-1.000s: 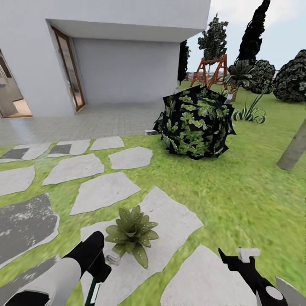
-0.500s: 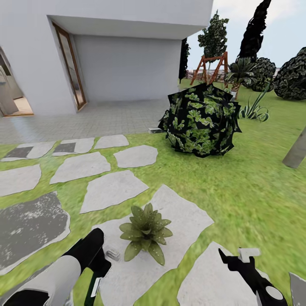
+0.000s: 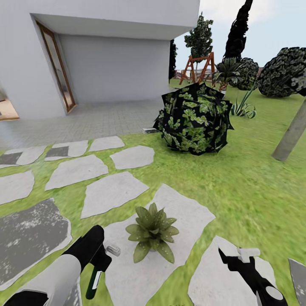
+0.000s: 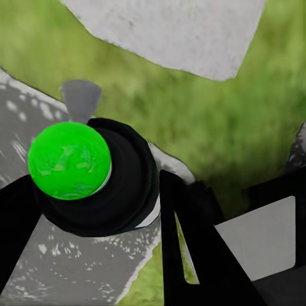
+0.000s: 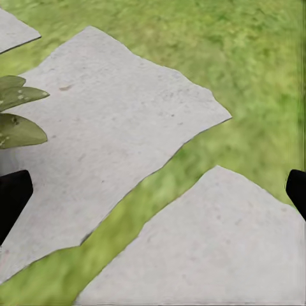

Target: Pick up the pesticide atomizer in the garden and spray insectifuge to fully cover both potted plants in the garden.

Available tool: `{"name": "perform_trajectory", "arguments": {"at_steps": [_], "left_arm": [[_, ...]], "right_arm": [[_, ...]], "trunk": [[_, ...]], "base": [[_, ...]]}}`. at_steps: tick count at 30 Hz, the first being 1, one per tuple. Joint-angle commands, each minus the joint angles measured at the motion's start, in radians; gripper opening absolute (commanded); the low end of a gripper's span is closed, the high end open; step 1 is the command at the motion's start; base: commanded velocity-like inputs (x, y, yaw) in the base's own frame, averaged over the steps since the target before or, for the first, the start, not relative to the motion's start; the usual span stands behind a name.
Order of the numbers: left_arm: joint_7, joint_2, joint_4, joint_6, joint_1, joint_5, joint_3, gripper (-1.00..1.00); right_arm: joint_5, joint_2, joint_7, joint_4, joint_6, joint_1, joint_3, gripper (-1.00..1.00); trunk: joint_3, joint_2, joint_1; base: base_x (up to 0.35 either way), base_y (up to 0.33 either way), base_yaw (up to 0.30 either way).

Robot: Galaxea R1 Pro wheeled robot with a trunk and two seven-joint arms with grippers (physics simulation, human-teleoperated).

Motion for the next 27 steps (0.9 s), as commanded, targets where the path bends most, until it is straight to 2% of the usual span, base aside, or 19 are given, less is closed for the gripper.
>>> {"name": "perform_trajectory", "arguments": {"at_steps": [1,23,27], "left_arm": [[-0.010,0.001,-0.002,0.001,0.000,-0.011,-0.003,-1.00],[-0.012,-0.003,-0.025,0.001,-0.003,-0.010,-0.003,-1.00],[-0.016,-0.013,-0.028,0.001,-0.012,-0.009,-0.006,-1.00]], "right_arm": [[0.011,0.001,0.006,0.000,-0.006,-0.001,-0.006,1.00],[0.011,0.001,0.006,0.000,-0.006,-0.001,-0.006,1.00],[0.011,0.001,0.006,0.000,-0.006,-0.001,-0.006,1.00]], "trunk": [[-0.001,0.000,0.000],[-0.001,0.000,0.000],[-0.001,0.000,0.000]], "base": [[0.000,0.306,-0.295],[0.000,0.306,-0.298],[0.000,0.103,-0.109]]}}
